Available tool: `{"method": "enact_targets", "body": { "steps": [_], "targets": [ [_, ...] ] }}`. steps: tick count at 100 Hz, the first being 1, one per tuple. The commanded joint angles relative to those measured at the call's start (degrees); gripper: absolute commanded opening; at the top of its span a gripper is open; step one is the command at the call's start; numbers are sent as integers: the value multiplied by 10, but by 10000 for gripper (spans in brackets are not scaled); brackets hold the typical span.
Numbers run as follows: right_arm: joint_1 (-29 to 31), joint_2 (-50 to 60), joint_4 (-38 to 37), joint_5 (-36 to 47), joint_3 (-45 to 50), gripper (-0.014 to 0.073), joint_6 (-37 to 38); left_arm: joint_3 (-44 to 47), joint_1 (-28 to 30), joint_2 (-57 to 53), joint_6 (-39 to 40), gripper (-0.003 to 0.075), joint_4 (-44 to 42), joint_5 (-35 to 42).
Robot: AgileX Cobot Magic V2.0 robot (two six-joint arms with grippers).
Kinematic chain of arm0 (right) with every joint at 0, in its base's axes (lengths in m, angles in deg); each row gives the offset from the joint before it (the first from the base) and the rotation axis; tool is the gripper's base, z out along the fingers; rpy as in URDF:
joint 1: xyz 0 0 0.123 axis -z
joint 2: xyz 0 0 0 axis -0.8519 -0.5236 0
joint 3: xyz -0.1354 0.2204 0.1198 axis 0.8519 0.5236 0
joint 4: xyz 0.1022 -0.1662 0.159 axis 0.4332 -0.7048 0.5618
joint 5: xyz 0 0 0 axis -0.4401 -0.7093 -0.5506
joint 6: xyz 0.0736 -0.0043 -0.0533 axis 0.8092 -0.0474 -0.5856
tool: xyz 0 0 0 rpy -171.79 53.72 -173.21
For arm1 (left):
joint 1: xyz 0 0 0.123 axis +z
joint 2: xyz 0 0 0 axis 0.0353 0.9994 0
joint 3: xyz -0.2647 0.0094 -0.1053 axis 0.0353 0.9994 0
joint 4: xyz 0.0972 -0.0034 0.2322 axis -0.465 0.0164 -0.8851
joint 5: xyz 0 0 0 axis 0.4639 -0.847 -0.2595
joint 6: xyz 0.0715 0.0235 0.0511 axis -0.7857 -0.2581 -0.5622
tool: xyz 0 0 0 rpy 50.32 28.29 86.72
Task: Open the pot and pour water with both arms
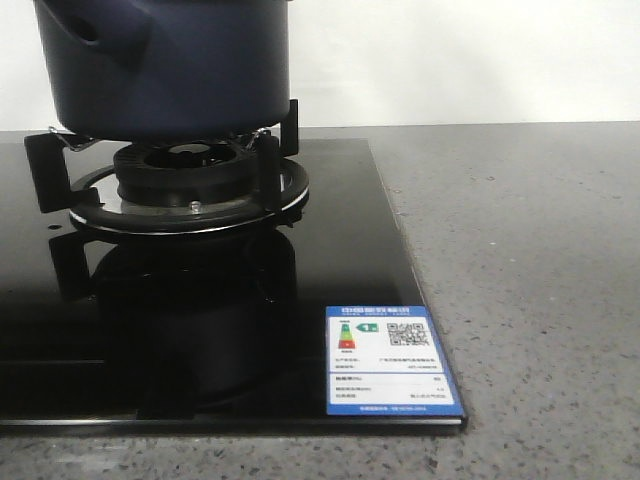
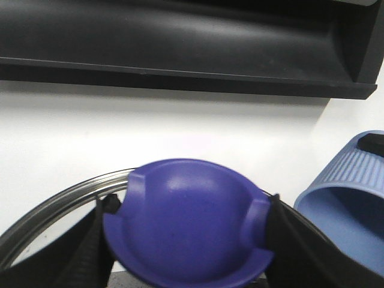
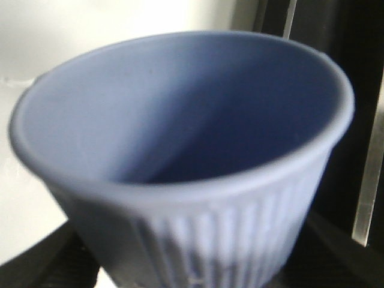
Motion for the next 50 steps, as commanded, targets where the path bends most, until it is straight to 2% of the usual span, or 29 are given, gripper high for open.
{"method": "enact_targets", "body": {
  "steps": [1, 29, 50],
  "targets": [
    [-2, 26, -41, -14, -21, 353, 0, -22, 2, -14, 0, 358, -4, 61],
    [-2, 26, -9, -14, -21, 353, 9, -22, 2, -14, 0, 358, -4, 61],
    [-2, 26, 70, -19, -21, 353, 63, -22, 2, -14, 0, 358, -4, 61]
  ]
}}
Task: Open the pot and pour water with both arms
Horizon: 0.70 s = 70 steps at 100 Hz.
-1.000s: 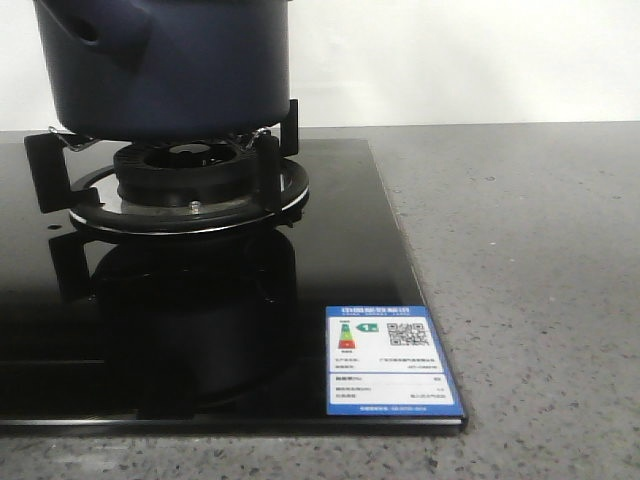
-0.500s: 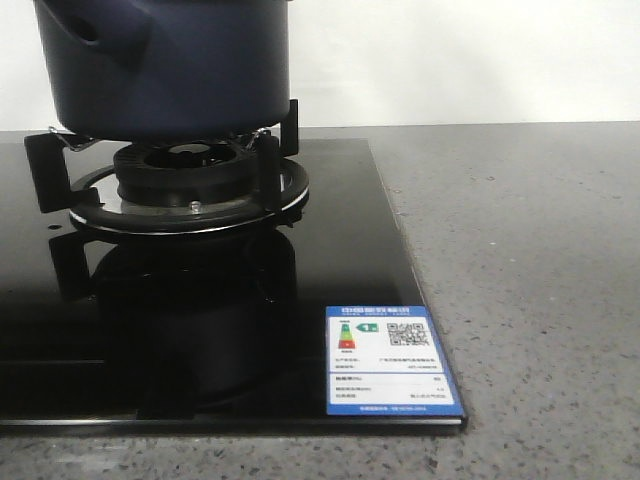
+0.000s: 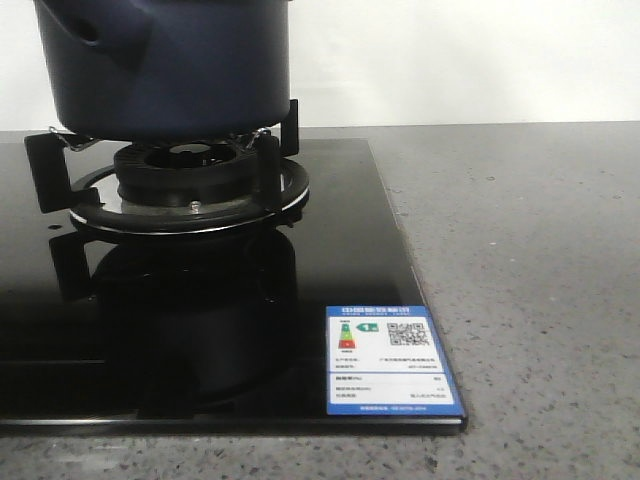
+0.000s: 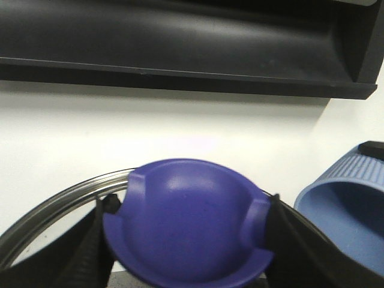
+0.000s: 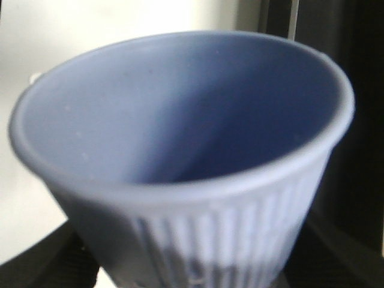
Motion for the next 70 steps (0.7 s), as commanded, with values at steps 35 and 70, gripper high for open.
{"method": "enact_targets", "body": {
  "steps": [35, 70],
  "targets": [
    [-2, 29, 160, -55, -21, 353, 86, -22, 2, -14, 0, 358, -4, 61],
    [40, 85, 214, -125, -16, 353, 409, -22, 2, -14, 0, 358, -4, 61]
  ]
}}
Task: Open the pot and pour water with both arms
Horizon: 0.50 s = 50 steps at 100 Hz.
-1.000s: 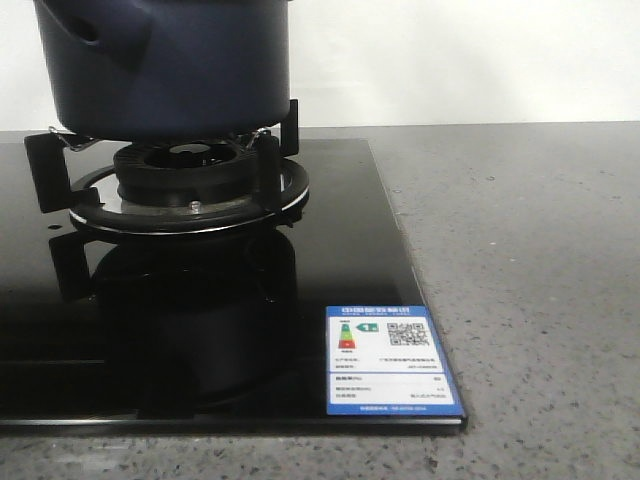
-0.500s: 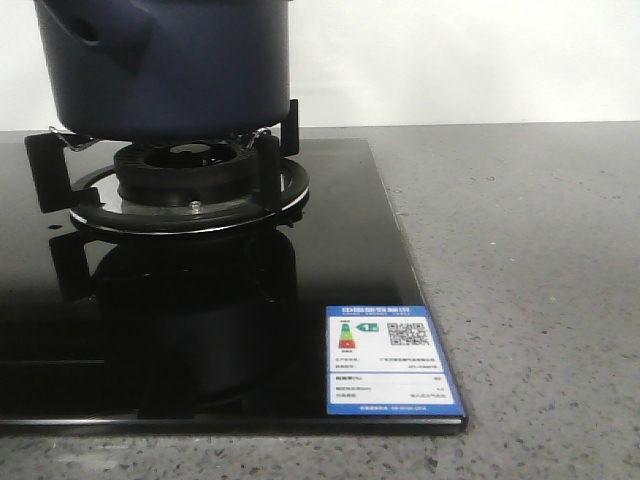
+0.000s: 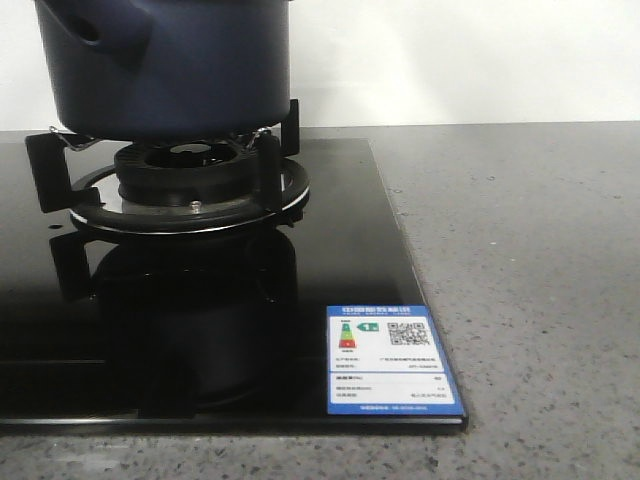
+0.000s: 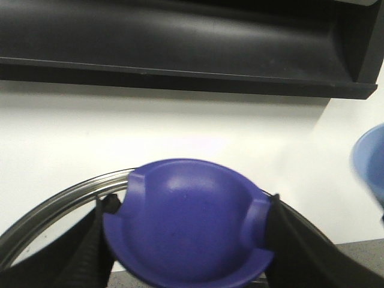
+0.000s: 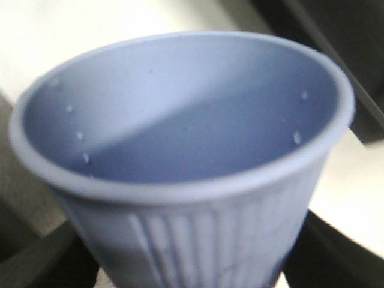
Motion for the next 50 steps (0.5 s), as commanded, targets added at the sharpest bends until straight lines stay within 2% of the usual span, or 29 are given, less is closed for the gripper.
{"method": "enact_targets", "body": {
  "steps": [1, 14, 38, 50],
  "targets": [
    [25, 48, 6, -14, -14, 353, 77, -22, 2, -14, 0, 358, -4, 61],
    [72, 94, 21, 17, 41, 353, 158, -22, 2, -14, 0, 358, -4, 61],
    [178, 199, 16, 221, 212, 353, 272, -22, 2, -14, 0, 358, -4, 61],
    [226, 231, 16, 268, 276, 352, 315, -22, 2, -14, 0, 358, -4, 61]
  ]
}}
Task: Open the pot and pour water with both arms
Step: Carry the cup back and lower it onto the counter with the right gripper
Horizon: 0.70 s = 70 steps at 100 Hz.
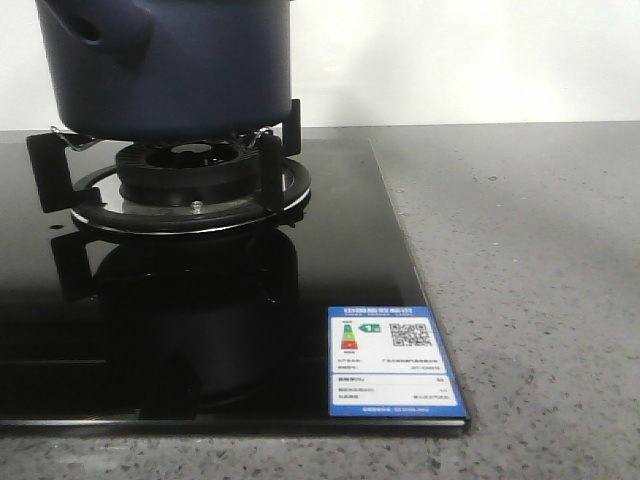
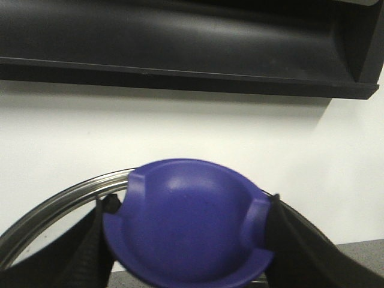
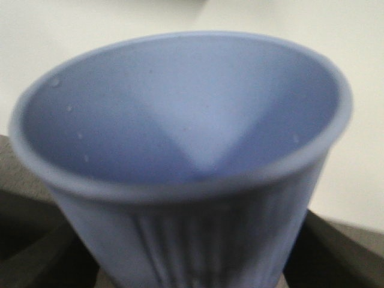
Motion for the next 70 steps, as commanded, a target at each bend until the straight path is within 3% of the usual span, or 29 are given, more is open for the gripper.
{"method": "enact_targets", "body": {
  "steps": [1, 26, 56, 70],
  "targets": [
    [32, 36, -20, 57, 25, 352, 36, -22, 2, -14, 0, 358, -4, 61],
    [92, 53, -10, 151, 95, 350, 44, -22, 2, -14, 0, 358, -4, 61],
    [153, -19, -8, 277, 107, 349, 41, -22, 2, -14, 0, 358, -4, 61],
    [193, -67, 51, 373, 107, 349, -28, -22, 2, -14, 0, 358, -4, 61]
  ]
}}
